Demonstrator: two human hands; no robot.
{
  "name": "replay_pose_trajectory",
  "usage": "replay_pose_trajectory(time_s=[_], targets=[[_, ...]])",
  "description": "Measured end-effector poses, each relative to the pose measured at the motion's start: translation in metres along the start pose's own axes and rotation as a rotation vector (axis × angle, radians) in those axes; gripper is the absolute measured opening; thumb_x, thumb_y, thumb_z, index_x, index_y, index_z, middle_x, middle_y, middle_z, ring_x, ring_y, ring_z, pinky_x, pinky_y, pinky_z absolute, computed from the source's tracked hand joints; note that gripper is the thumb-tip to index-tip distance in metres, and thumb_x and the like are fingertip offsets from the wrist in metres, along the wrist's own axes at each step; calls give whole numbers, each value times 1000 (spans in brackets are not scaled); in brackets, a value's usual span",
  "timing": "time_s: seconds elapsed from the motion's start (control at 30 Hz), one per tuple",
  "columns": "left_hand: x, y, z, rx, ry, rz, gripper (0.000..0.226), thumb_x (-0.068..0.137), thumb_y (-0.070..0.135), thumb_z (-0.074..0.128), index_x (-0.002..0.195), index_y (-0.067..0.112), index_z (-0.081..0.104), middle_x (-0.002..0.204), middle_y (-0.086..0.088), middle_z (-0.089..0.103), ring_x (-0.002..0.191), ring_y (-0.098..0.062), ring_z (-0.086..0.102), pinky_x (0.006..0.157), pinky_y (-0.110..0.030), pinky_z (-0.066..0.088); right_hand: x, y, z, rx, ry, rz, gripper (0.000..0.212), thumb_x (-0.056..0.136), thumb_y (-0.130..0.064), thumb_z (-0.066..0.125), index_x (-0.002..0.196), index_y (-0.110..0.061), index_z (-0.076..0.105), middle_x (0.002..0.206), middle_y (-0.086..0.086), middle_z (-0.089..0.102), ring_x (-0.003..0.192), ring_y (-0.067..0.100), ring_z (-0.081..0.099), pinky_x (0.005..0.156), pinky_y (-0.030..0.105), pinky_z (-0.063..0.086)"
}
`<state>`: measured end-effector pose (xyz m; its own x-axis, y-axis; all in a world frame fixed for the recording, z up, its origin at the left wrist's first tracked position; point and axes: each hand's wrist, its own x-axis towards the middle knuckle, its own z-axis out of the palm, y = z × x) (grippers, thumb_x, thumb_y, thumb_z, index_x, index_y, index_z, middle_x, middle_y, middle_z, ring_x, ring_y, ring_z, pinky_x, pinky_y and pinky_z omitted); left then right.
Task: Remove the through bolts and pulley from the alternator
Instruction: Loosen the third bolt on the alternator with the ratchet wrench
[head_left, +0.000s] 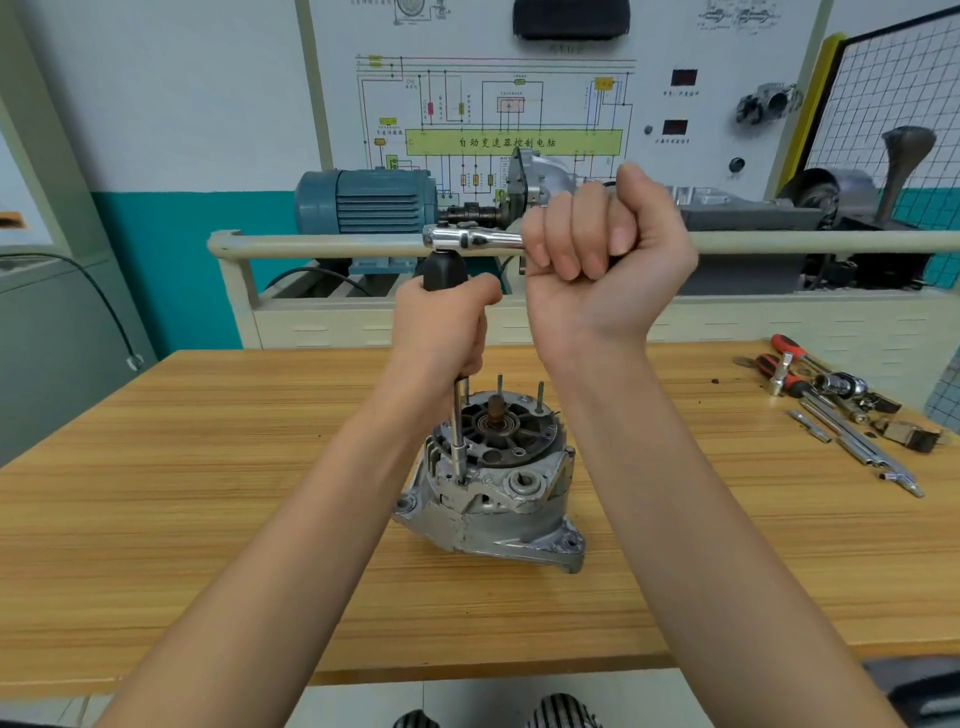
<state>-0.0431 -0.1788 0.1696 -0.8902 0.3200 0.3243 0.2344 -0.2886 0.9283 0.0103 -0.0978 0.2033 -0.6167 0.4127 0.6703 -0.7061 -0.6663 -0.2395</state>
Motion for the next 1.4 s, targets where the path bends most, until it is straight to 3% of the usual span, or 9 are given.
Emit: replay_pose_trajectory(time_s=[0.17,0.37,0.5,0.8,0.93,1.1,1.2,1.3,1.4], targets=[[0,-3,7,64,146,56,34,79,0,57,62,17,34,54,-1,26,45,-15,20,41,-21,19,-8,8,11,-193,-152,-193,48,84,-4,40,39,-18,35,34,-4,27,33,10,22,45,28,18],[2,3,-19,-109,-434,-23,37,78,7,57,49,18,36,37,7,27,31,-8,20,37,-18,20,14,-11,-1,132,45,166,61,95,-11,31,34,-17,32,31,-5,21,30,10,17,40,20,18],[4,3,-22,-221,-600,-93,39,80,9,51,44,18,38,33,8,26,27,-4,19,33,-15,16,15,-8,-5,255,117,212,60,94,-13,33,34,-17,31,31,-4,21,28,11,19,41,20,16],[0,-6,7,-38,145,60,40,80,-3,53,57,18,28,46,3,23,37,-11,17,37,-17,18,-15,15,15,-246,-155,-278,41,85,-1,39,50,-22,39,35,-4,29,35,10,23,47,28,19],[-1,-6,1,-8,29,54,40,79,-3,54,56,19,31,43,5,24,36,-10,17,38,-17,18,-9,8,13,-217,-173,-197,48,85,-3,39,40,-18,36,34,-5,28,33,10,22,45,26,20],[2,2,-19,-90,-447,-13,37,77,9,57,47,19,38,38,6,27,32,-9,20,38,-20,19,14,-10,-4,172,71,196,61,95,-12,31,34,-17,32,31,-4,21,28,10,19,41,21,17],[4,4,-21,-175,-615,-78,38,79,12,52,44,20,40,34,7,28,29,-6,20,36,-18,18,19,-11,-10,306,151,266,61,95,-16,33,34,-17,30,31,-4,21,27,11,20,41,20,16],[4,2,-17,-210,-518,-100,45,82,8,54,42,20,37,33,8,25,27,-5,18,32,-15,17,15,-7,-7,234,132,203,59,94,-14,33,35,-17,31,32,-4,22,29,11,19,40,21,18],[1,-3,-6,-80,-172,4,45,85,0,52,50,19,31,37,7,24,31,-9,16,36,-15,17,6,-2,-2,81,47,80,62,96,-10,30,35,-18,31,32,-4,22,32,10,18,41,23,20]])
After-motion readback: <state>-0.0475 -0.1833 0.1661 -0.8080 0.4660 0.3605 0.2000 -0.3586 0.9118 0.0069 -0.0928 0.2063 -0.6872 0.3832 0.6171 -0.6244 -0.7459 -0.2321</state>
